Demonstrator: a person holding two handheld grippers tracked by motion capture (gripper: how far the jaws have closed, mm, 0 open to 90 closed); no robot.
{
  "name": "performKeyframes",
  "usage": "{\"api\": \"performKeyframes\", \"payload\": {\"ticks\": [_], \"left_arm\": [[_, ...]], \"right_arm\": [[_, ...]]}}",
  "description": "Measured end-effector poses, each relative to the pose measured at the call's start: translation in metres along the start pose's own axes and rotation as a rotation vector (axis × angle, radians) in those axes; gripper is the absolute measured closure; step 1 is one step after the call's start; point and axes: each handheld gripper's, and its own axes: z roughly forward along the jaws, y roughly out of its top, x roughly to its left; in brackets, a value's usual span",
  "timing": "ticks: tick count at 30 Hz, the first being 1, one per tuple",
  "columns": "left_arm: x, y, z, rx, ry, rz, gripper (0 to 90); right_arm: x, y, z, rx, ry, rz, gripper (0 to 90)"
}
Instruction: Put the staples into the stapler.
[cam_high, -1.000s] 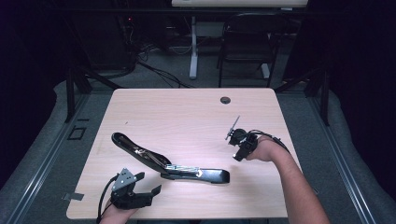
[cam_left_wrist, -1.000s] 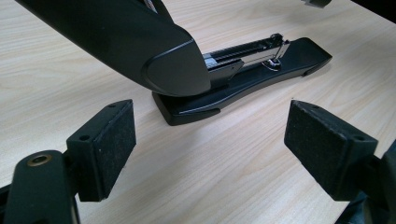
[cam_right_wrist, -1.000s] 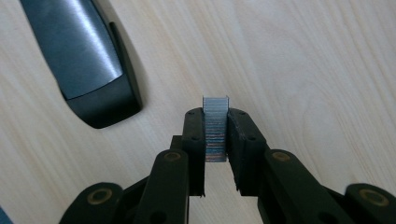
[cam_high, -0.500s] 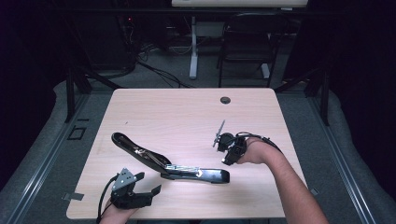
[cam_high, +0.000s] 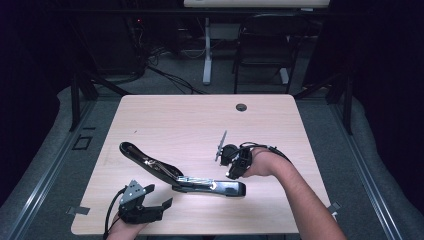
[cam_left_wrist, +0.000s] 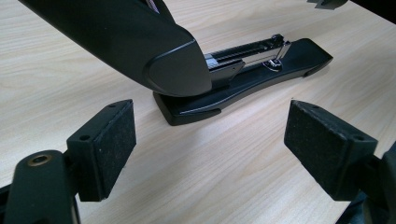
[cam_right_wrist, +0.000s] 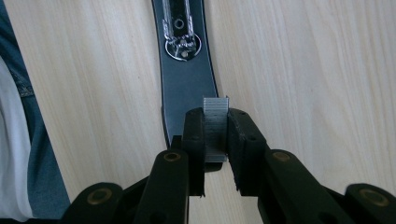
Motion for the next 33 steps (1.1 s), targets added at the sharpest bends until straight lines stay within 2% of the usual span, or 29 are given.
{"api": "performKeyframes", "payload": {"ticks": [16,29,33], "left_arm": [[0.0,-0.001,0.0,-0.006,0.0,-0.009,16.8],[0.001,-0.001,-0.001,-0.005,-0.002,-0.009,16.8],[0.001,-0.001,-0.001,0.001,-0.004,-0.008,16.8]], "right_arm": [[0.011,0.037,0.003,0.001,0.021,-0.063,77.7],[0.014,0.06,0.02,0.027,0.047,-0.094,77.7],[0.014,0.064,0.024,0.019,0.052,-0.099,77.6]]}}
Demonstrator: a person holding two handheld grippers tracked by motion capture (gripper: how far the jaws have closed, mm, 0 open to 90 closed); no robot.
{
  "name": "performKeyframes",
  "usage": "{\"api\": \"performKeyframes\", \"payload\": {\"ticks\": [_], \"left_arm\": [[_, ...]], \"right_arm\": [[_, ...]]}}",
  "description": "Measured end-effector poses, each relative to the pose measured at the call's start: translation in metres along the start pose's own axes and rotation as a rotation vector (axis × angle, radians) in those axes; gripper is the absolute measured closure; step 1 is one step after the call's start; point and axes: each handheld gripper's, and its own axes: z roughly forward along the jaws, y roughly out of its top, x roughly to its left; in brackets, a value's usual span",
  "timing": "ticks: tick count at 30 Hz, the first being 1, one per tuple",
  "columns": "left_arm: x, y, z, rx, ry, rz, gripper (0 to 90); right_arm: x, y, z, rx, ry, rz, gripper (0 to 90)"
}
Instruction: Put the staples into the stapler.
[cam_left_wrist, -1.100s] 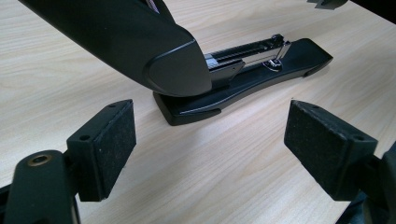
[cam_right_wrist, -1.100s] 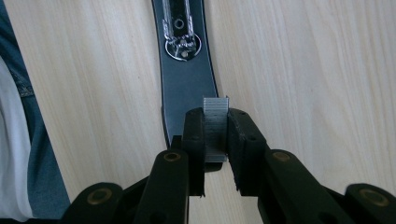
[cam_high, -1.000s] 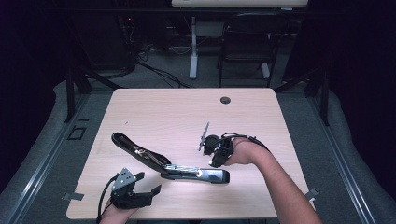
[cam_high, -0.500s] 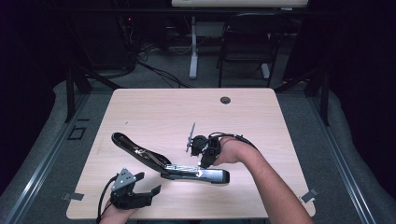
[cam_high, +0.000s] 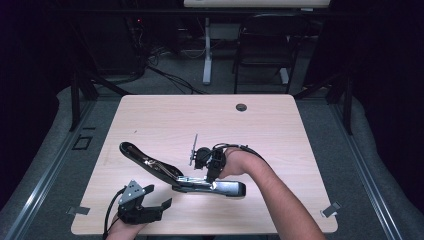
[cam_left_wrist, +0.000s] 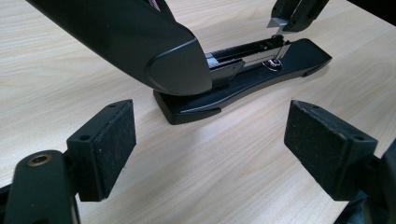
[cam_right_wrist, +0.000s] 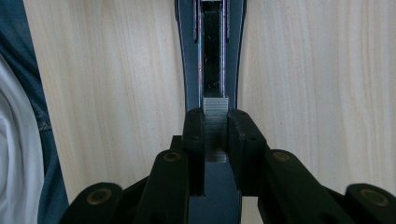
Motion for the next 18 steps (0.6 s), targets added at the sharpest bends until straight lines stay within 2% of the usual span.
{"api": "performKeyframes", "payload": {"ticks": [18], "left_arm": [[0.0002,-0.0002,-0.0001,-0.006,-0.002,-0.001,16.8]], "right_arm": [[-0.0025,0.0059,0.0089,0.016,0.006,-0.012,77.6]]}}
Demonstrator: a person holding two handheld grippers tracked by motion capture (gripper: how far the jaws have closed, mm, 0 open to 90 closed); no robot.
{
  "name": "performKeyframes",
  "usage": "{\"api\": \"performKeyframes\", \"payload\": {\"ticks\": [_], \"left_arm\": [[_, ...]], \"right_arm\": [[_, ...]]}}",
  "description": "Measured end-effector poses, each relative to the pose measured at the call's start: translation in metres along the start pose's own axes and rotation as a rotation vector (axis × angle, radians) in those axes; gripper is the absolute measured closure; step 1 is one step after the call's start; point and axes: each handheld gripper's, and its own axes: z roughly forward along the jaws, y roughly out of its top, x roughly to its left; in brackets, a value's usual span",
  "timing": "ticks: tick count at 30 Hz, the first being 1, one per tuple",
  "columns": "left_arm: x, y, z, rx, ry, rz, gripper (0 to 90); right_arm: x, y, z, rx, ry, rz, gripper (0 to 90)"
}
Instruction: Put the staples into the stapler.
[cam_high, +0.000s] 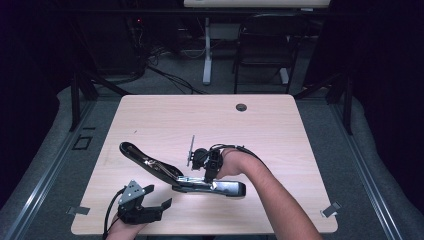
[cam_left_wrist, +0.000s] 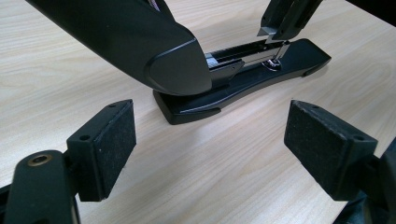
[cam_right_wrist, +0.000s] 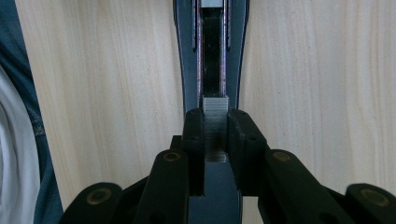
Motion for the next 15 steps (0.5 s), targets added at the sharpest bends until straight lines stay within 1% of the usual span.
{"api": "performKeyframes", "payload": {"ticks": [1,9,15], "left_arm": [[-0.0001,0.0,-0.0001,0.001,0.003,0.0,16.8],[0.0005,-0.0001,0.0001,0.007,0.004,0.004,16.8],[0.0006,-0.0001,0.0001,0.006,0.005,0.003,16.8]], "right_arm": [[0.0003,-0.0001,0.0006,0.0,0.001,0.007,77.5],[-0.0002,-0.0001,0.0022,-0.015,0.007,0.005,77.5],[0.0,-0.0003,0.0039,-0.01,0.009,0.003,77.5]]}}
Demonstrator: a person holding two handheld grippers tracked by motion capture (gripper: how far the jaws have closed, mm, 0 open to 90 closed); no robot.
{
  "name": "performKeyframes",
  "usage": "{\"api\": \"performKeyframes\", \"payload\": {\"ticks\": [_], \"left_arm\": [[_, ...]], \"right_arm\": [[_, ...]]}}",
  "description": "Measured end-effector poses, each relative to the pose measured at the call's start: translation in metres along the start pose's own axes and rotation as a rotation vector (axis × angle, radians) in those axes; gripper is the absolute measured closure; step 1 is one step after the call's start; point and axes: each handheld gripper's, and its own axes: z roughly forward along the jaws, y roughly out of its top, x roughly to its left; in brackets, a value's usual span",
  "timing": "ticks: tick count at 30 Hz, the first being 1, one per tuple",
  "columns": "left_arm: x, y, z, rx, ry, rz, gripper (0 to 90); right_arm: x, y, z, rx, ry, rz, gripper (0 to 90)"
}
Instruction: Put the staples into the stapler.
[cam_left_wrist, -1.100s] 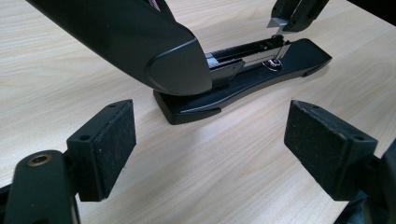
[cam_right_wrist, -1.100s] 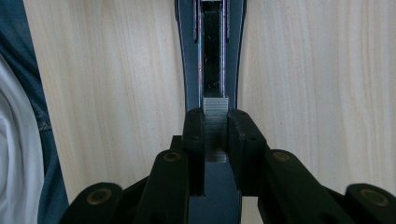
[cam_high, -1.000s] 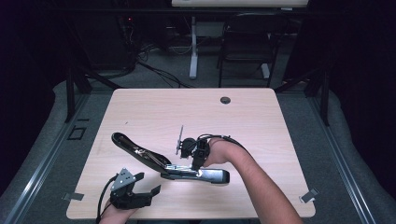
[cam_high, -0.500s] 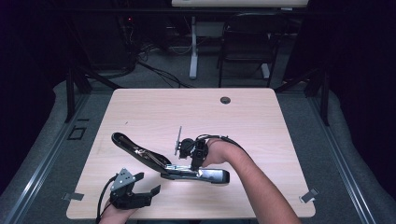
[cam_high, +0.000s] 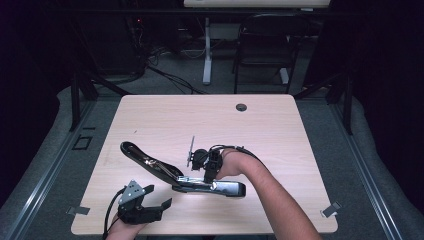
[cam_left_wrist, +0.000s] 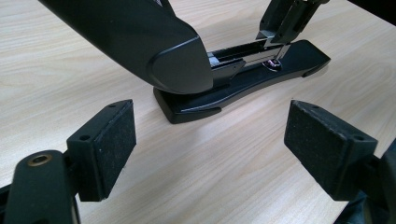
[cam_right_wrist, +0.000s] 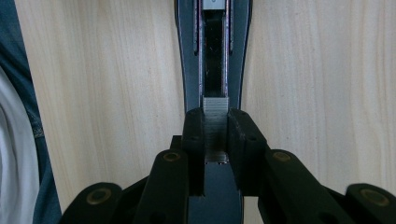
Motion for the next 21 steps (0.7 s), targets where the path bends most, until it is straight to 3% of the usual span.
{"api": "performKeyframes", "payload": {"ticks": [21], "left_arm": [[-0.0004,-0.0001,0.0002,0.0,-0.002,0.0,16.8]], "right_arm": [[-0.0001,-0.0005,0.0012,0.007,0.003,0.001,77.4]]}}
